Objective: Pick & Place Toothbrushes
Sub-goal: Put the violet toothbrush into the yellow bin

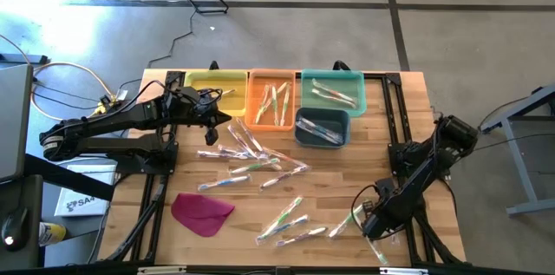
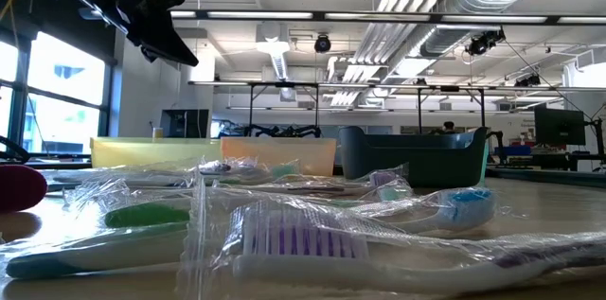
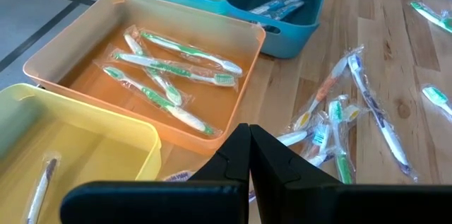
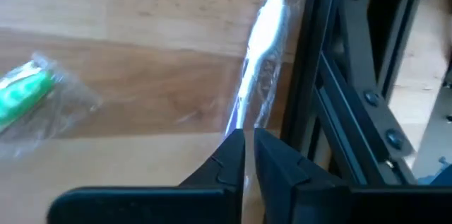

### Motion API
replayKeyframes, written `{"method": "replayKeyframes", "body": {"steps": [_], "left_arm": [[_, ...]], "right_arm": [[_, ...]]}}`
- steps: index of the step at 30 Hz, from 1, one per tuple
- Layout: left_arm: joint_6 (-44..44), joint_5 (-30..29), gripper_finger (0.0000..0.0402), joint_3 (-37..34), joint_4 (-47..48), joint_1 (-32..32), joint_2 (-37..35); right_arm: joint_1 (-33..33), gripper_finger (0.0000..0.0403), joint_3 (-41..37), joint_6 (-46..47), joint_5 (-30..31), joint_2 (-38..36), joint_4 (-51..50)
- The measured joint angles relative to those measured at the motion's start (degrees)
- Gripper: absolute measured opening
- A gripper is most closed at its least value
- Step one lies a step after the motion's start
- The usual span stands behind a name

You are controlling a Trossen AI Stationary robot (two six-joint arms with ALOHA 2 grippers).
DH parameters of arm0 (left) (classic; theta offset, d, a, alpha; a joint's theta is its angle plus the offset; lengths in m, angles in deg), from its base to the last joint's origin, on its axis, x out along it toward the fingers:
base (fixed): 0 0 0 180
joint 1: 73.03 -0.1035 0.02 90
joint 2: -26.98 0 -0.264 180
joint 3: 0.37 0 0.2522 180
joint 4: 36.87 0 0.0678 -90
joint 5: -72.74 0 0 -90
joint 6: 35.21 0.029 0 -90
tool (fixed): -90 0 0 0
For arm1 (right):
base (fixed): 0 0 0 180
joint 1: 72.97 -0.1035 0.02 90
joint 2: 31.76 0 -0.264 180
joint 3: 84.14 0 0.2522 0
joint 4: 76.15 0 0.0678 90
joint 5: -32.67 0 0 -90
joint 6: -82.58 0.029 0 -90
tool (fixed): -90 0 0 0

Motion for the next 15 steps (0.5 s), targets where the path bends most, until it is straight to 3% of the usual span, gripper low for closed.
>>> {"method": "replayKeyframes", "body": {"steps": [15], "left_arm": [[0.0, 0.0, 0.0, 0.0, 0.0, 0.0, 0.0]], "right_arm": [[0.0, 0.0002, -3.9, 0.3, -4.3, 0.0, 3.9]]}}
